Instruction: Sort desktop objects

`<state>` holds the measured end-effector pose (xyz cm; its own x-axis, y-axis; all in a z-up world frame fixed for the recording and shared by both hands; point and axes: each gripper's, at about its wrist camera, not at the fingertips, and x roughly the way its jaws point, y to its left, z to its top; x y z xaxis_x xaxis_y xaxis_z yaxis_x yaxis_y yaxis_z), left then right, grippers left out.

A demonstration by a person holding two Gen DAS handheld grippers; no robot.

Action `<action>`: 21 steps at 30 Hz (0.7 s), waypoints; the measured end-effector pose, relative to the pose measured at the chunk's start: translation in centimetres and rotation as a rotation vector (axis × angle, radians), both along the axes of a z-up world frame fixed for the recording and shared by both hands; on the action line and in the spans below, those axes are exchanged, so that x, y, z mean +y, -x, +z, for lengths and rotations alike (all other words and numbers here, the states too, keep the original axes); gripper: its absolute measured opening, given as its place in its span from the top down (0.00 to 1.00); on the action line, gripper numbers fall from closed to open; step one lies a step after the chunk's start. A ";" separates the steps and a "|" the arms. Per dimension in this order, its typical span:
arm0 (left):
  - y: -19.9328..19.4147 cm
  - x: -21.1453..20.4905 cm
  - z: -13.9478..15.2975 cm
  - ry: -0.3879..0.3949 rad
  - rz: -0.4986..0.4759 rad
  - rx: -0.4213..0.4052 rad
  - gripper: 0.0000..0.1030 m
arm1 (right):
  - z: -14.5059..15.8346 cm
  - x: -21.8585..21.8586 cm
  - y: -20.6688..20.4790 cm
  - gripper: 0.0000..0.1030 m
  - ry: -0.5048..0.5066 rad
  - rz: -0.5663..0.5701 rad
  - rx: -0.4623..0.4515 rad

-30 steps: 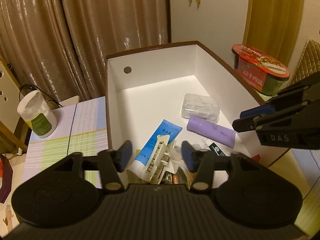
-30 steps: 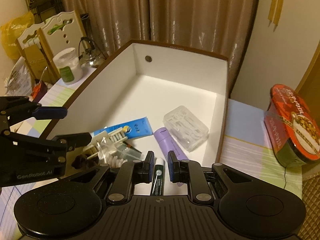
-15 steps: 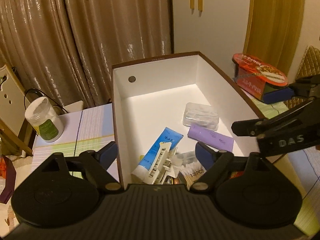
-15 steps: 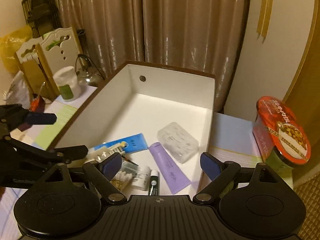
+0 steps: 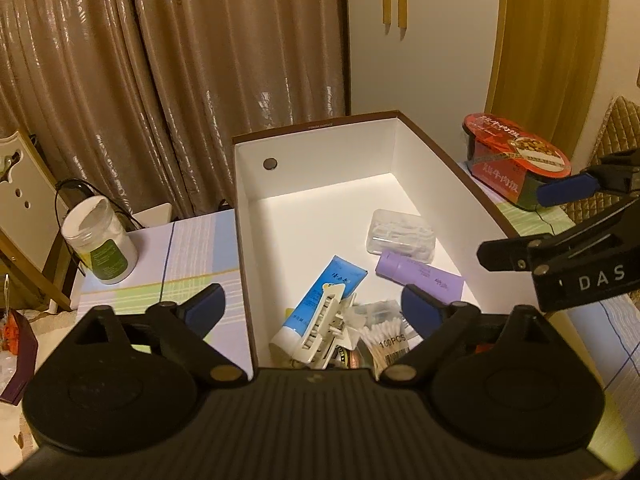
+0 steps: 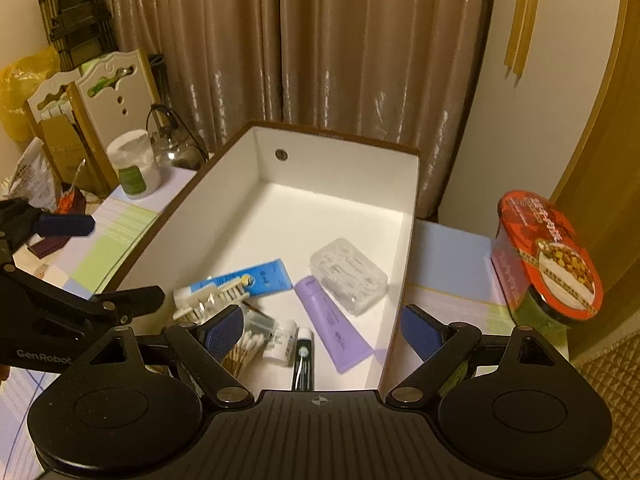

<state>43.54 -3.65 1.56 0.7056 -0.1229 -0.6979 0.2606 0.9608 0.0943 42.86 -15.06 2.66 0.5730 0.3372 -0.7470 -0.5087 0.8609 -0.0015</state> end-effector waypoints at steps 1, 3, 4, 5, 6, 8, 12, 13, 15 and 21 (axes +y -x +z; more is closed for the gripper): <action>0.1 0.0 0.1 -0.003 0.002 -0.001 0.05 | 0.0 0.0 0.1 0.14 0.004 -0.001 0.009; 0.4 0.1 0.2 -0.005 0.006 0.001 0.03 | 0.0 -0.1 0.3 0.14 0.009 -0.009 0.023; 0.5 0.1 0.3 -0.005 0.010 0.003 0.03 | 0.0 -0.2 0.4 0.14 0.010 -0.012 0.028; 0.6 0.2 0.4 -0.006 0.015 0.004 0.01 | 0.1 -0.2 0.5 0.14 0.010 -0.015 0.030; 0.7 0.2 0.5 -0.006 0.019 0.004 0.01 | 0.1 -0.3 0.6 0.14 0.010 -0.018 0.032; 0.9 0.3 0.6 -0.006 0.028 0.007 0.01 | 0.2 -0.5 0.9 0.14 0.011 -0.023 0.035; 1.4 0.5 0.8 -0.004 0.037 0.009 0.01 | 0.5 -0.9 1.5 0.14 0.009 -0.029 0.038; 1.5 0.6 0.8 -0.004 0.039 0.010 0.01 | 0.5 -1.0 1.6 0.14 0.009 -0.031 0.038; 1.8 0.6 0.9 -0.004 0.042 0.011 0.01 | 0.7 -1.1 1.8 0.14 0.009 -0.034 0.039; 2.5 0.7 1.2 -0.001 0.046 0.018 0.01 | 1.0 -1.4 2.6 0.14 0.006 -0.038 0.044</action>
<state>41.05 -2.90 2.72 0.6978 -0.0905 -0.7106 0.2182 0.9717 0.0905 40.29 -16.43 3.65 0.5520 0.3112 -0.7736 -0.4753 0.8797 0.0147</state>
